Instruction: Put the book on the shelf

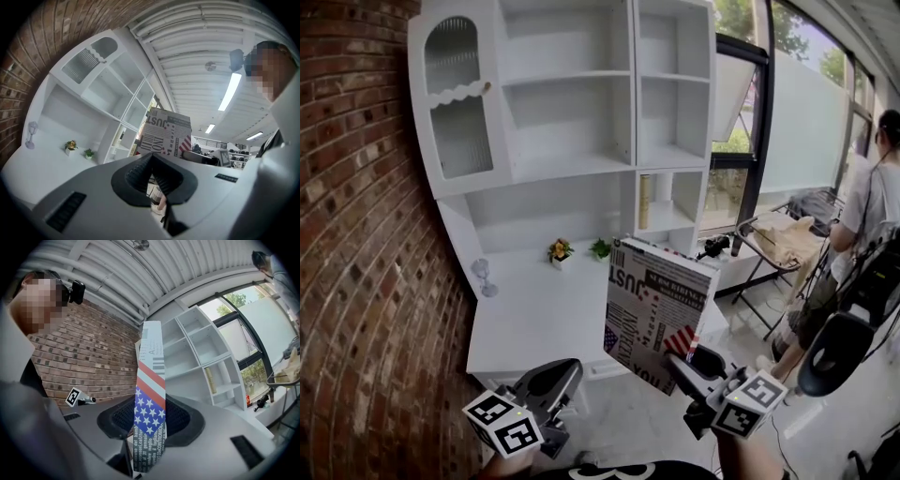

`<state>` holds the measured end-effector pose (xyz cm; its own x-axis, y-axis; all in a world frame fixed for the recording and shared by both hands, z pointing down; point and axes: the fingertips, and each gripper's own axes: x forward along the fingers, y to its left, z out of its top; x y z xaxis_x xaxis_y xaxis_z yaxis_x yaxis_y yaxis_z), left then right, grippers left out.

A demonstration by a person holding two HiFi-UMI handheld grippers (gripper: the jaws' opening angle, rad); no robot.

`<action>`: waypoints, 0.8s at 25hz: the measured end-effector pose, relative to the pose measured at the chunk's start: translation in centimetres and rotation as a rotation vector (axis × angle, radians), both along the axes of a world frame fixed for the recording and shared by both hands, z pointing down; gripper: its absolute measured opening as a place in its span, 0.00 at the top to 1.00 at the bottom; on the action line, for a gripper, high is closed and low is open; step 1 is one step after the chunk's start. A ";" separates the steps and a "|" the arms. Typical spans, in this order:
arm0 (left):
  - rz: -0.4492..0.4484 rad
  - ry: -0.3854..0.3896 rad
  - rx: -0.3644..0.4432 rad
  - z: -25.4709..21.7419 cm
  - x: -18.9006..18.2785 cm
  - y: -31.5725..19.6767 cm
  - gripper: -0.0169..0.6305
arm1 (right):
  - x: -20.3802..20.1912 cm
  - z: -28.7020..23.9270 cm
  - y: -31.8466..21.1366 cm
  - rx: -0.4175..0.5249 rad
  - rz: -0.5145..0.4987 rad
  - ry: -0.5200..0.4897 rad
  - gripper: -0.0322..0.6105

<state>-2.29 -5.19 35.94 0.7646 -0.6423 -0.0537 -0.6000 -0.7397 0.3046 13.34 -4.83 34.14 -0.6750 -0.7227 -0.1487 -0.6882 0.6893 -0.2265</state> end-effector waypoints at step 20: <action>0.060 0.038 0.022 -1.5 -10.4 -16.2 0.97 | -8.5 -3.7 -15.4 0.053 0.126 0.015 0.70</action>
<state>-12.65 -21.38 34.41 0.7987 -0.5938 -0.0971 -0.5426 -0.7806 0.3102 4.80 -20.21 30.48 -0.5816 -0.7934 -0.1799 -0.7732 0.6078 -0.1811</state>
